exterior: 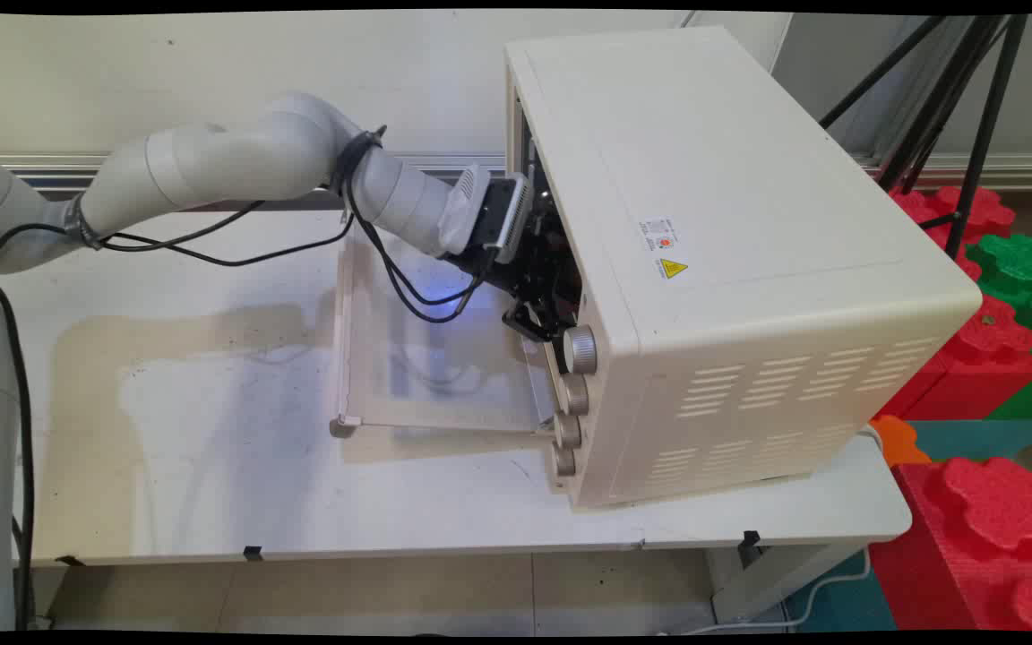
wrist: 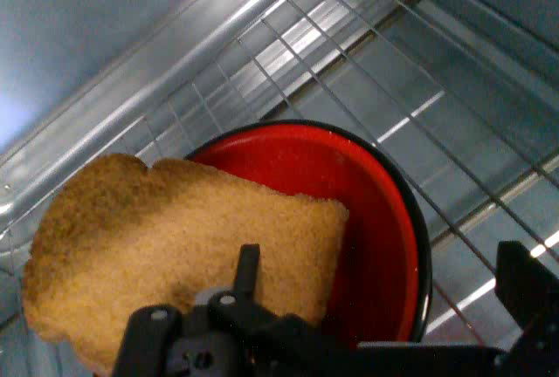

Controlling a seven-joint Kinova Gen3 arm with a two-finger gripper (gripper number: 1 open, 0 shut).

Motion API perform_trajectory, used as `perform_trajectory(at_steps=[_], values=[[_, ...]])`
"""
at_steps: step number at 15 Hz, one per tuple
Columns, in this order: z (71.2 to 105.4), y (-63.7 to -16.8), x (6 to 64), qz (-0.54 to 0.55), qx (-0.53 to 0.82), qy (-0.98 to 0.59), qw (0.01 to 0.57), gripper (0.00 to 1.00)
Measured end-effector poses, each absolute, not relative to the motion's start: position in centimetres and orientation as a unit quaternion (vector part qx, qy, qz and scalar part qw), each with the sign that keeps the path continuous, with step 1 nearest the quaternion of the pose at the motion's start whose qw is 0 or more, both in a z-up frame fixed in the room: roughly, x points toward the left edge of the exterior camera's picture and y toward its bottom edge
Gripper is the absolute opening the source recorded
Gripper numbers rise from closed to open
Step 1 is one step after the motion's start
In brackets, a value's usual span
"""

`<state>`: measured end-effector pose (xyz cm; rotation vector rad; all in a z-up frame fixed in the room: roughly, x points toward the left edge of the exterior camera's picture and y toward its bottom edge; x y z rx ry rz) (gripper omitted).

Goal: Close the oven

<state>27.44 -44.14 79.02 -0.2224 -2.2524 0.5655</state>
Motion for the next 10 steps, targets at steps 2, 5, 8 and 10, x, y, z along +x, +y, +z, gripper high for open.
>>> perform_trajectory(at_steps=[2, 5, 8, 10], values=[[79.6, -43.8, 28.0, 0.221, -0.076, -0.886, 0.401, 1.00], [80.3, -43.0, 29.1, 0.215, -0.055, -0.884, 0.411, 1.00], [81.2, -41.8, 30.5, 0.208, -0.033, -0.881, 0.424, 1.00], [82.0, -40.7, 31.6, 0.203, -0.020, -0.878, 0.432, 1.00]])
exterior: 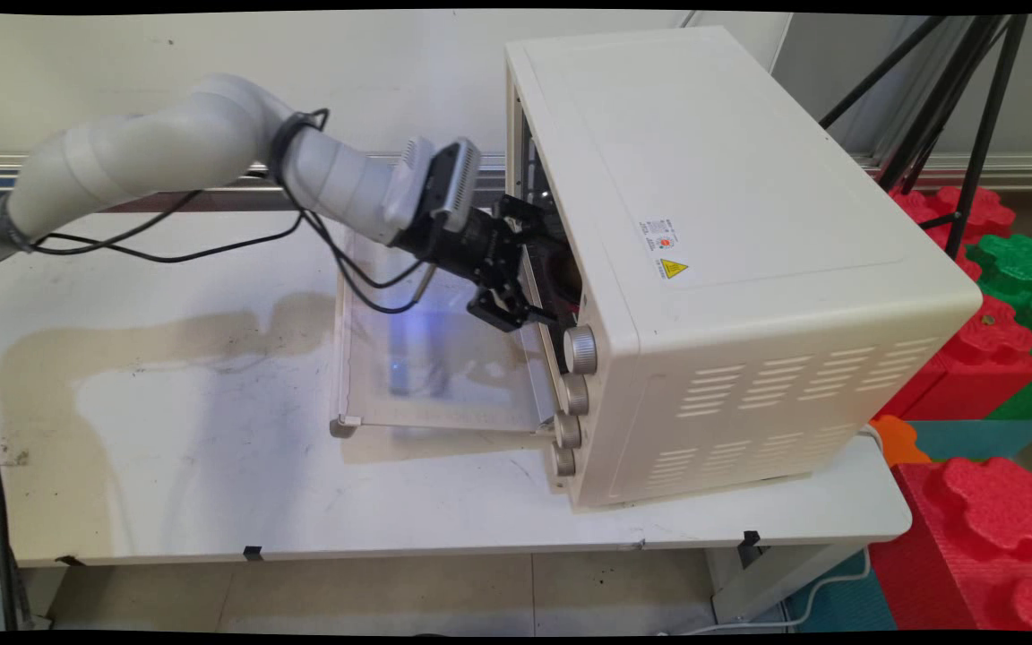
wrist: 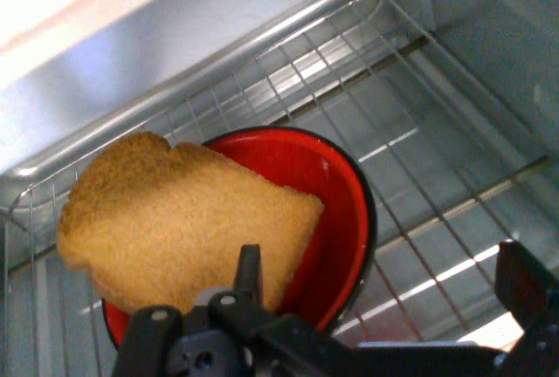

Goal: Close the oven

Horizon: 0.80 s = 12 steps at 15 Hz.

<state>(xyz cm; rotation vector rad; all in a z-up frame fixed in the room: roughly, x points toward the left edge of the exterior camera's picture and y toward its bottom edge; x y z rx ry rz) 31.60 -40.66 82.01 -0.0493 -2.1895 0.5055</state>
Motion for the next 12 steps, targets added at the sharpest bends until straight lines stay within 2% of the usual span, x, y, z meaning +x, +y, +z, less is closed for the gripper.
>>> perform_trajectory(at_steps=[12], values=[[86.2, -33.3, 39.4, 0.175, 0.053, -0.871, 0.457, 1.00]])
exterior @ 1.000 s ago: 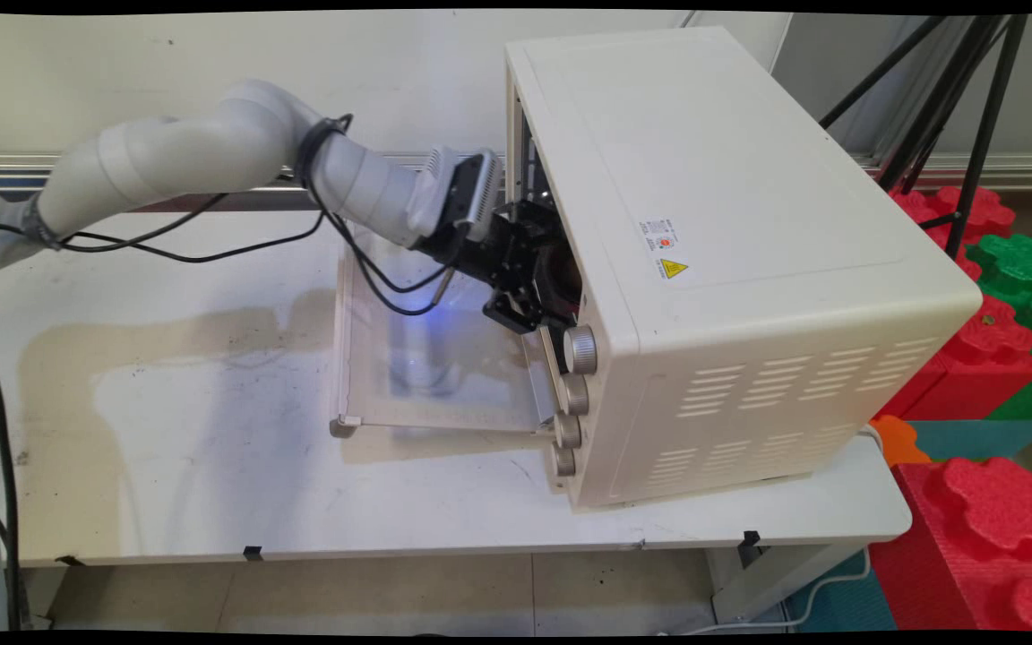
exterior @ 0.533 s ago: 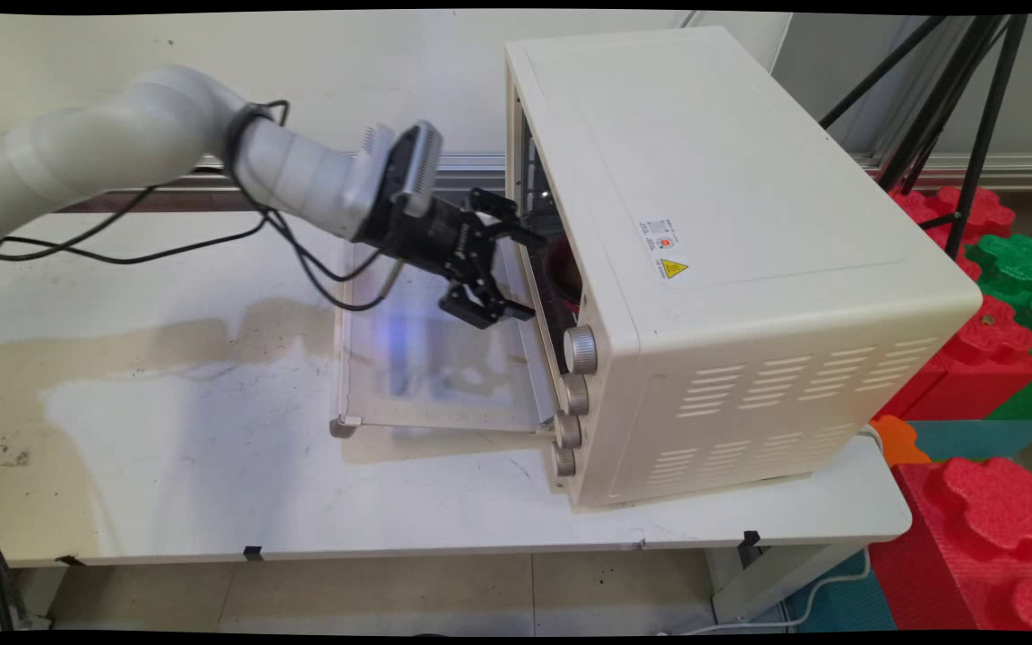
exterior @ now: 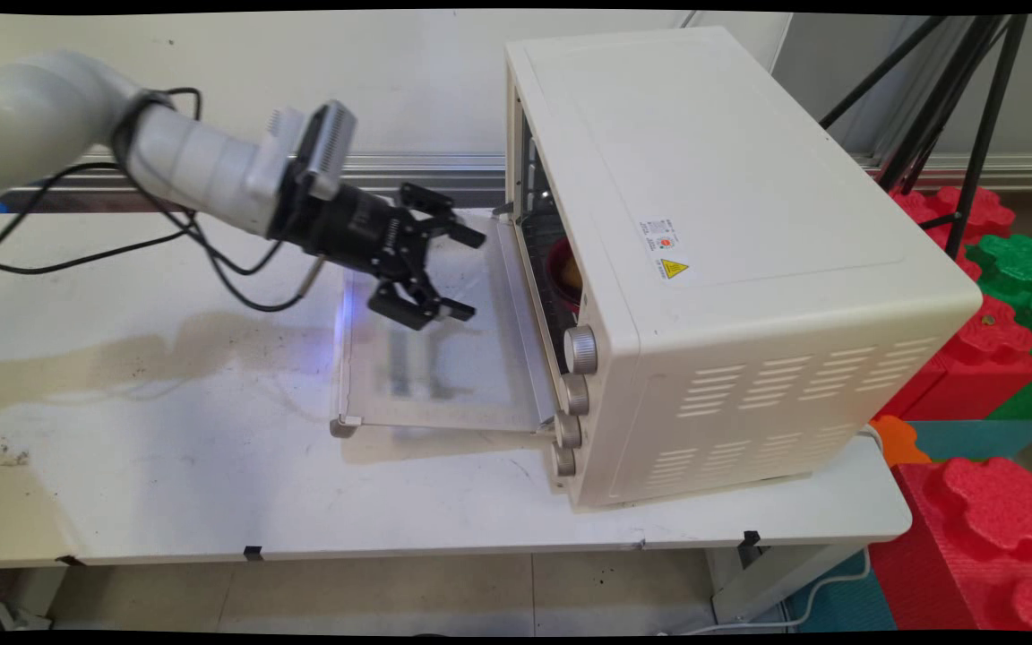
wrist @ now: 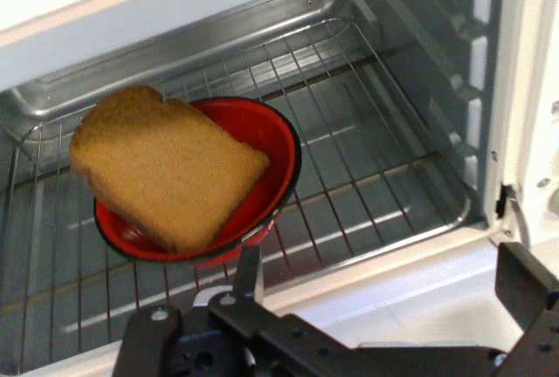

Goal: Close the oven

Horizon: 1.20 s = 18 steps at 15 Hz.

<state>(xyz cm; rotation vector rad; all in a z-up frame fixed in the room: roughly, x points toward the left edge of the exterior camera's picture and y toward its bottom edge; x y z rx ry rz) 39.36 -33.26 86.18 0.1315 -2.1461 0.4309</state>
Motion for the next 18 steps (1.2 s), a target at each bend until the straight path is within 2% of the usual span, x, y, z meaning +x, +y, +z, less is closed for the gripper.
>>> perform_trajectory(at_steps=[18], values=[[90.9, -26.1, 49.9, 0.138, 0.141, -0.882, 0.429, 1.00]])
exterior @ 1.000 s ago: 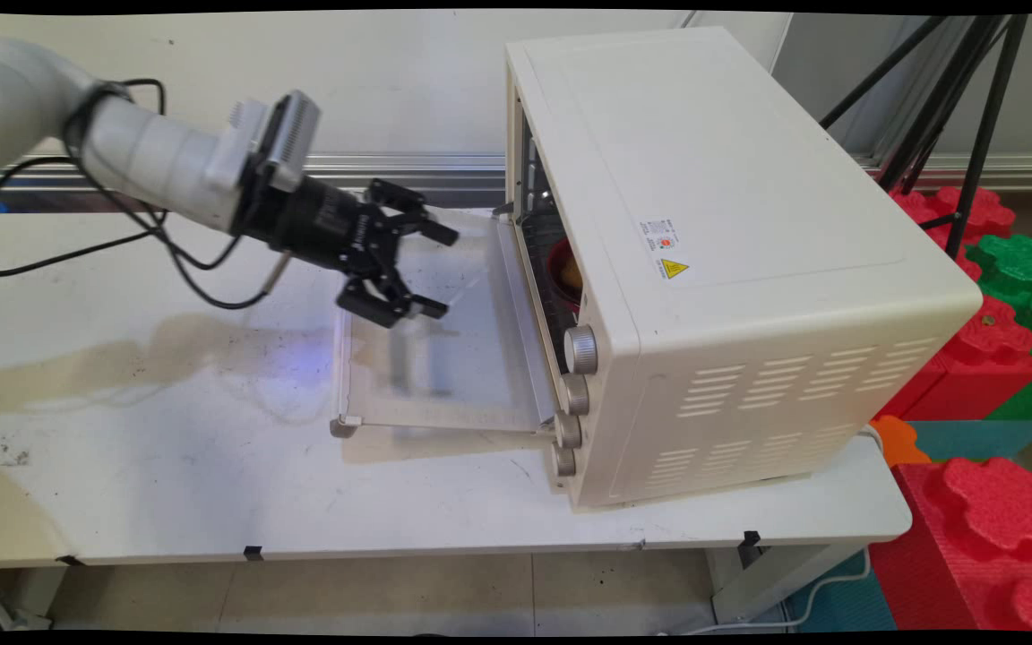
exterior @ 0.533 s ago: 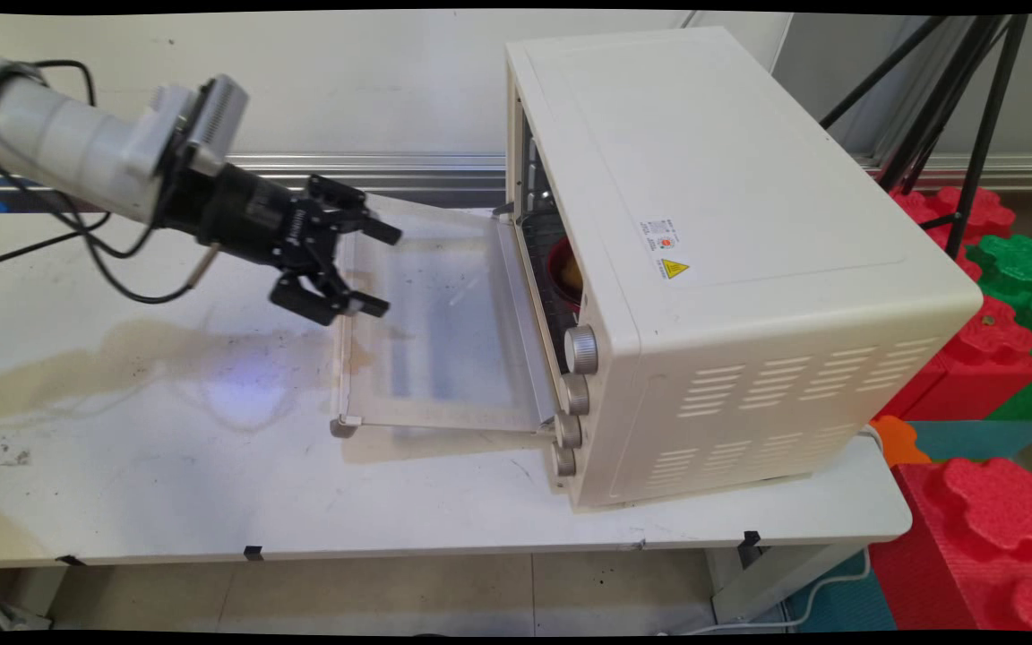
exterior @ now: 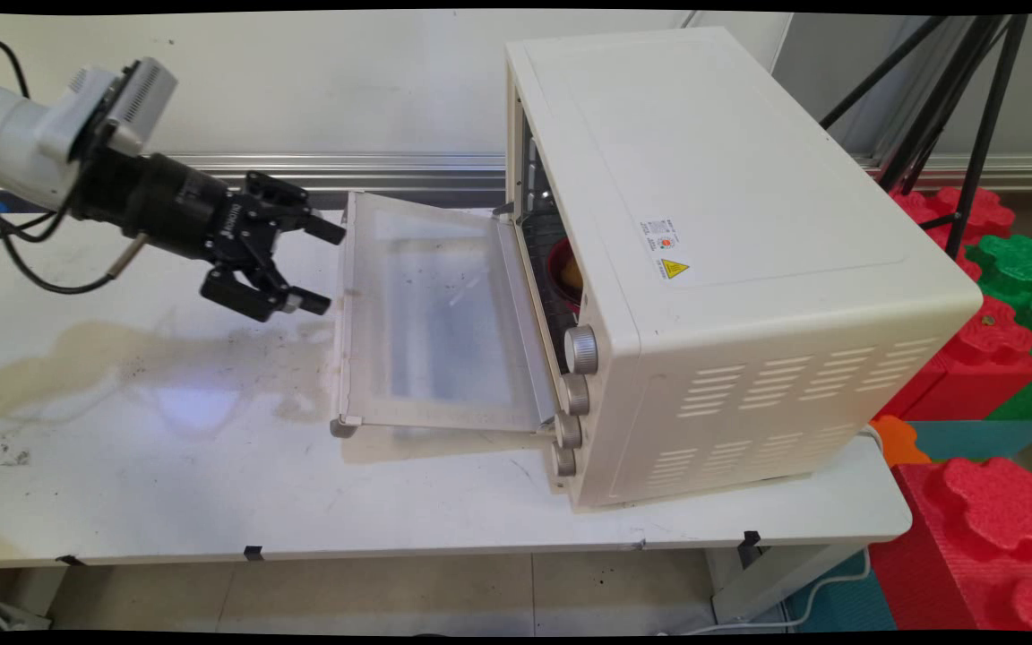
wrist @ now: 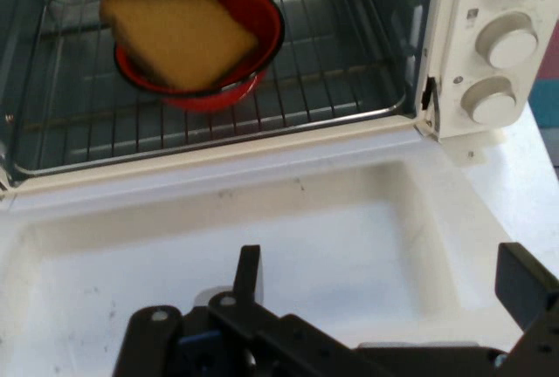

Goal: Close the oven

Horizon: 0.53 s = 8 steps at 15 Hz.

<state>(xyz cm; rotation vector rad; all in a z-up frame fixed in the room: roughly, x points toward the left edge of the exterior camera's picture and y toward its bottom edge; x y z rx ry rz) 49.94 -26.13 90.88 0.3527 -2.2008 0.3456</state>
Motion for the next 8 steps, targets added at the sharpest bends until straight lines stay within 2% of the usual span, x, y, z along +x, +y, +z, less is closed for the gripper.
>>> perform_trajectory(at_steps=[8], values=[[91.1, -25.2, 53.1, 0.128, 0.168, -0.890, 0.403, 1.00]])
